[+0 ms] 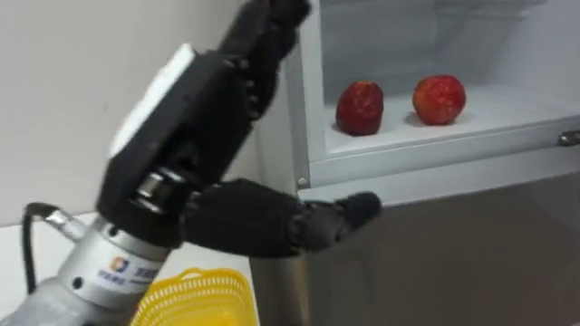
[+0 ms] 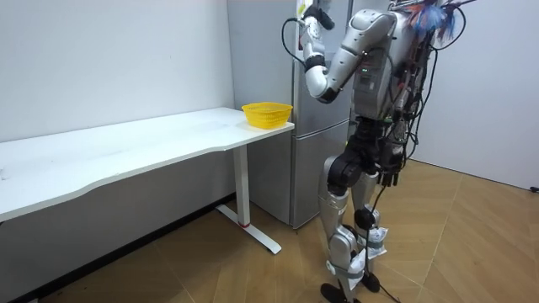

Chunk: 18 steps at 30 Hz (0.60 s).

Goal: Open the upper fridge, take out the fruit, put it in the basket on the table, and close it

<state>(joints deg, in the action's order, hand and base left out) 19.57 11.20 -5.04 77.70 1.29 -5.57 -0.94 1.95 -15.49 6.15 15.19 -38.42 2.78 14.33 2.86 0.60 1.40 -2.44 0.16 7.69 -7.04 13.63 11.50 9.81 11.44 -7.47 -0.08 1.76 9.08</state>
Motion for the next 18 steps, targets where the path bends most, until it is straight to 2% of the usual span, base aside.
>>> {"op": "schedule_joint_plan", "data": {"at_steps": [1, 3, 5, 8, 10, 12, 14, 15, 17, 18], "right_arm": [[0.32, -0.08, 0.01, -0.01, -0.02, -0.15, 0.0, 0.09], [0.34, -0.09, 0.03, -0.16, -0.02, -0.26, 0.0, 0.58], [0.97, -0.07, 0.03, -0.09, 0.04, -0.33, 0.0, 1.25], [1.28, 0.0, 0.16, -0.42, 0.08, -1.18, 0.0, 2.69], [1.32, -0.13, 0.31, -1.65, 0.03, -2.62, 0.0, 3.53], [1.32, -0.12, 0.34, -1.58, 0.04, -2.88, 0.0, 4.12], [1.28, 0.01, 0.41, -1.65, -0.74, -3.49, 0.0, 5.79], [1.34, 0.02, 0.46, -1.65, -1.05, -3.59, 0.0, 6.17], [1.35, -0.01, 0.36, -1.82, -1.9, -3.83, 0.0, 6.77], [1.2, -0.04, 0.23, -1.88, -2.0, -3.86, 0.0, 6.75]], "left_arm": [[2.46, 0.19, -1.34, -0.01, 0.0, 0.03, -0.68, -0.91], [6.51, 0.24, -3.53, 0.02, 0.0, -0.24, -0.75, -2.67], [11.83, 0.2, -7.1, 0.0, 0.0, -0.35, -0.77, -3.69], [17.66, 0.83, -10.69, -0.02, 0.0, -0.41, -1.61, -5.44], [23.37, 2.84, -14.43, -0.02, 0.0, -0.42, -2.48, -8.25], [26.67, 4.58, -17.51, -0.03, 0.0, -0.31, -2.98, -10.24], [30.65, 5.93, -20.8, -0.04, 0.0, 0.11, -3.69, -14.57], [31.52, 6.21, -21.75, -0.06, 0.0, 0.25, -3.8, -16.1], [33.54, 6.19, -25.33, -0.36, 0.0, 2.75, -4.7, -21.97], [33.93, 6.17, -26.07, -0.48, 0.0, 3.86, -4.86, -23.3]], "waist": [[-1.38, 0.0, 0.14], [-2.51, 0.08, 0.29], [-4.48, 0.05, 0.4], [-6.08, 0.05, 0.6], [-7.77, -0.02, 1.05], [-8.29, -0.19, 1.07], [-9.5, -0.26, 1.29], [-9.6, -0.3, 1.32], [-9.95, -0.53, 1.55], [-10.26, -0.54, 1.48]], "left_leg": [[0.09, 0.0, 0.03, 0.26, -0.06, 0.01], [0.12, 0.11, -0.2, 1.0, -0.08, 0.15], [0.16, 0.25, -0.22, 1.94, -0.12, 0.21], [0.12, 0.59, -0.15, 3.16, -0.15, 0.24], [0.12, 0.79, -0.07, 4.06, -0.15, 0.28], [0.09, 1.09, -0.14, 5.26, -0.17, 0.38], [0.04, 1.5, -0.15, 5.93, -0.27, 0.31], [0.04, 1.52, -0.15, 6.16, -0.27, 0.32], [0.01, 1.84, -0.18, 7.26, -0.28, 0.4], [0.01, 1.96, -0.19, 7.37, -0.28, 0.48]], "right_leg": [[0.13, -0.01, 0.03, -0.08, 0.02, 0.33], [0.08, 0.0, -0.04, -0.15, 0.05, 0.86], [-0.09, 0.01, -0.23, -0.2, 0.05, 1.46], [-0.11, 0.33, -0.89, -0.42, -0.1, 2.23], [-0.26, 0.4, -1.27, -0.53, -0.16, 3.07], [-0.17, 0.56, -1.68, -0.77, -0.29, 4.28], [-0.17, 0.83, -1.94, -1.02, -0.39, 5.25], [-0.19, 0.88, -2.03, -1.04, -0.4, 5.37], [-0.13, 1.53, -2.56, -1.45, -0.61, 6.38], [-0.04, 1.78, -2.51, -1.64, -0.61, 6.7]], "base": [[0.03], [0.12], [0.2], [0.2], [0.21], [0.33], [0.19], [0.16], [0.24], [0.18]]}}
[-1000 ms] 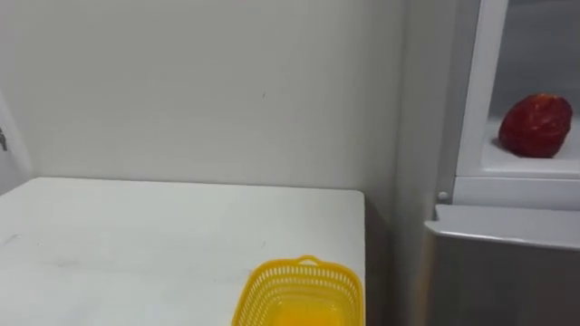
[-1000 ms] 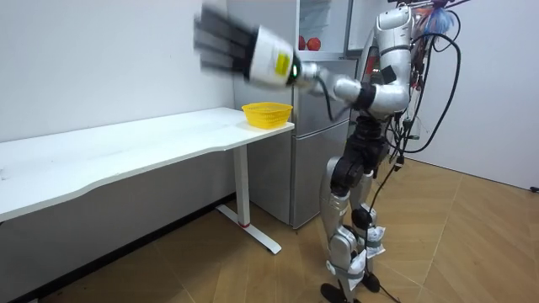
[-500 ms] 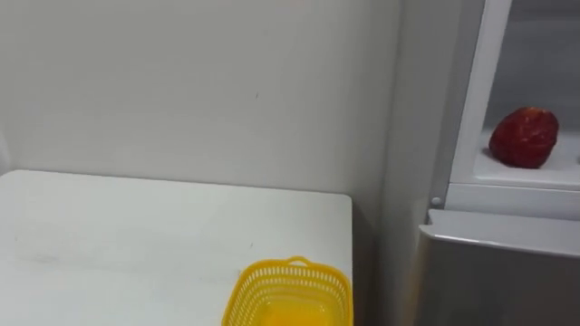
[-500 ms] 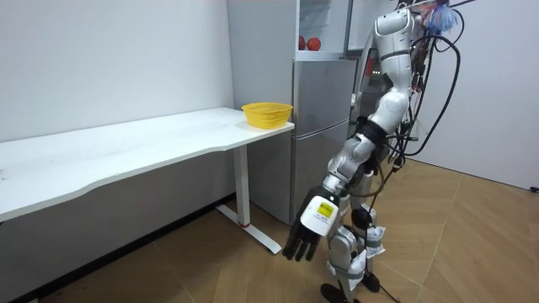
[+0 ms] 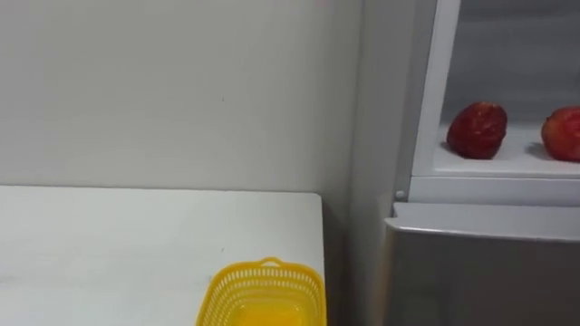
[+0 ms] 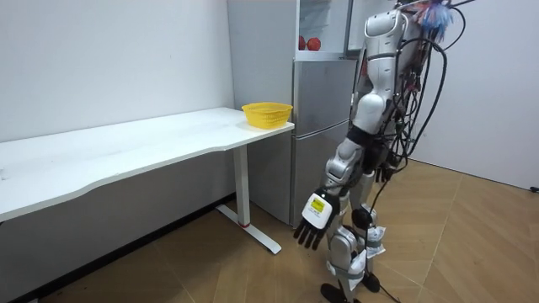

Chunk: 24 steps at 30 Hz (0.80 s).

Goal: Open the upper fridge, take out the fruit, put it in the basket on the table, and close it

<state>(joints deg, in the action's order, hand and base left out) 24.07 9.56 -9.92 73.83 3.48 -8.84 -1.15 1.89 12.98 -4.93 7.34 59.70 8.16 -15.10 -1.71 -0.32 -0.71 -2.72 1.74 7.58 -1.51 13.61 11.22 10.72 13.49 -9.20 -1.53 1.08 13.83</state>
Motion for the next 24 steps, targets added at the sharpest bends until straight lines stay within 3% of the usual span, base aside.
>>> {"op": "schedule_joint_plan", "data": {"at_steps": [9, 16, 24], "right_arm": [[-2.1, -1.01, -0.05, 0.06, 0.26, -0.1, 0.0, 0.02], [-3.23, -0.98, 0.16, -0.59, -1.03, 0.75, 0.0, 0.17], [-3.03, -1.02, 1.48, -7.08, -4.82, 0.18, 0.0, 0.15]], "left_arm": [[-1.49, 2.92, 4.65, 0.65, 0.0, -0.05, 1.46, 1.85], [-3.37, 2.96, 5.63, 1.46, 0.0, -0.1, 1.43, 2.35], [-5.12, 2.97, 5.39, 1.9, 0.0, -0.52, 1.05, 3.09]], "waist": [[2.37, 0.04, -0.17], [4.29, 0.03, -0.18], [4.6, 0.14, 0.05]], "left_leg": [[-0.02, -0.09, 0.42, -3.12, -0.01, -0.04], [-0.39, -0.17, 0.79, -3.63, 0.26, -1.14], [-0.45, -0.26, 0.27, -5.07, 0.26, -1.4]], "right_leg": [[-0.08, -0.29, 0.2, 0.11, -0.2, -2.66], [0.18, -0.21, 1.22, 0.15, -0.47, -3.17], [1.09, -0.35, 2.7, 0.67, -0.54, -5.06]], "base": [[-0.14], [-0.04], [-0.11]]}}
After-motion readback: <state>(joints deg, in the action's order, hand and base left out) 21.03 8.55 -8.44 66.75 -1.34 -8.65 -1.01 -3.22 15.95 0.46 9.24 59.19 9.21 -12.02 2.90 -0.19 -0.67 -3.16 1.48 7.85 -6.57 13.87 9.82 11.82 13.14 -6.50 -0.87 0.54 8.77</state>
